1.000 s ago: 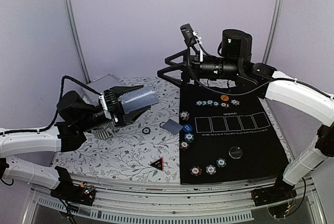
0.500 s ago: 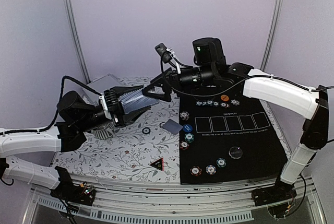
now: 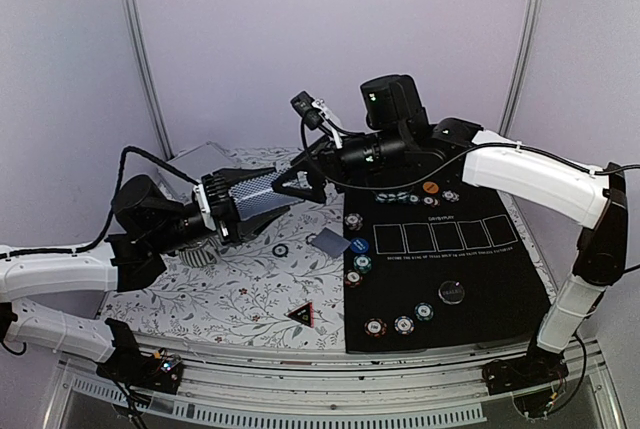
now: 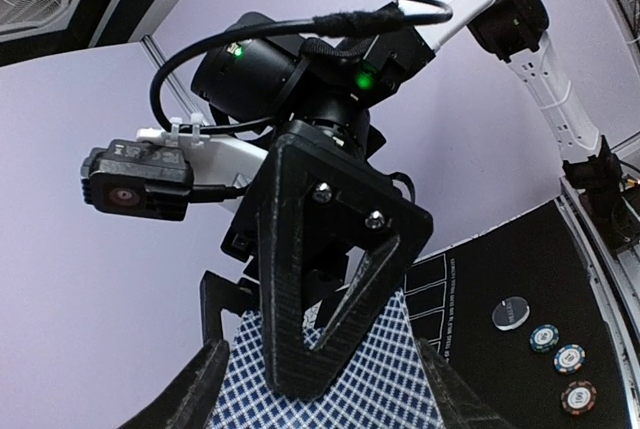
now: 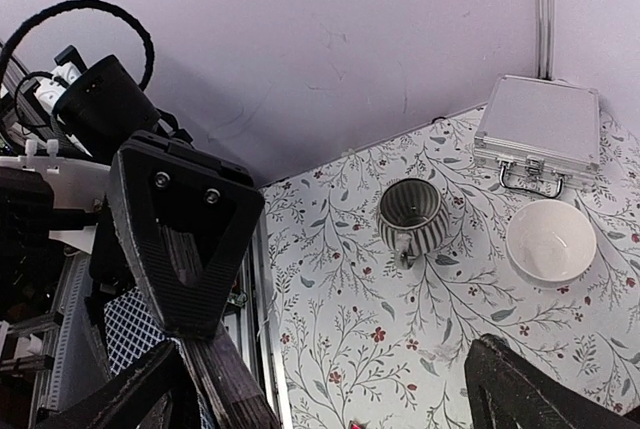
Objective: Distribute texas hold em gaming equipment
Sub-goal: Pick up the poker card from the face-down deck piles.
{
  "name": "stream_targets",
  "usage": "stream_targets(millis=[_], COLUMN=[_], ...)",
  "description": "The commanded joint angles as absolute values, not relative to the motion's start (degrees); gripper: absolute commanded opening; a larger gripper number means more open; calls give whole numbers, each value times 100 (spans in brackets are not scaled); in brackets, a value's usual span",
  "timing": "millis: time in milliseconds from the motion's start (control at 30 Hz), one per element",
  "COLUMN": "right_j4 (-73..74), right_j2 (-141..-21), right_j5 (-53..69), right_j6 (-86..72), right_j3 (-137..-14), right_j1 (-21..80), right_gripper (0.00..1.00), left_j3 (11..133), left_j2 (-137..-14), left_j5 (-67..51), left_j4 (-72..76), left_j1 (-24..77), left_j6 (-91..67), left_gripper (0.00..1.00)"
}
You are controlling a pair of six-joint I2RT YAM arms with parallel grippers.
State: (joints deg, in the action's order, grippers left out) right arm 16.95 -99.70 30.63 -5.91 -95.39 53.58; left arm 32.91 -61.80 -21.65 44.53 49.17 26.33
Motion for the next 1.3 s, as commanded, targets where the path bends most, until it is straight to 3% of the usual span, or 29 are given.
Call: stream_targets(millis=[0,267,500,700,867,1100,1267], right_j4=[2129,2328,2351,2398,2464,2567,2623], right_j2=[-9730,-9527,-9441,-9367,-9343,-9378,-9369], right_j5=[2437,2171,2660,2822,2897,3229,3440], right_j6=[-154,-66,-62,132,116,54,34], right_j3=[-9645,-9633,-9702,-9721,-9760,-9830,-9842], right_j1=[5348,5233,5235,5232,5235,5233,5238], right_gripper=[99,99,100,81,55,37,29], left_j3=[3280,3278,3283,3279,3281,3278,3283], left_j2=[-6135,-6135,-6147,-6152,-6161,-6161,-6153], left_j5=[-2154,-2147,-2151,-2148,-2153,-2150,-2128], left_j4=[4650,4654,4641,4642,4632,4632,4634], left_j1=[4889,4892,4888,4892,4893,4889,4887], left_j6=[2655,2665,2663,2667,2663,2665,2663], left_gripper=[56,56,56,56,56,56,56])
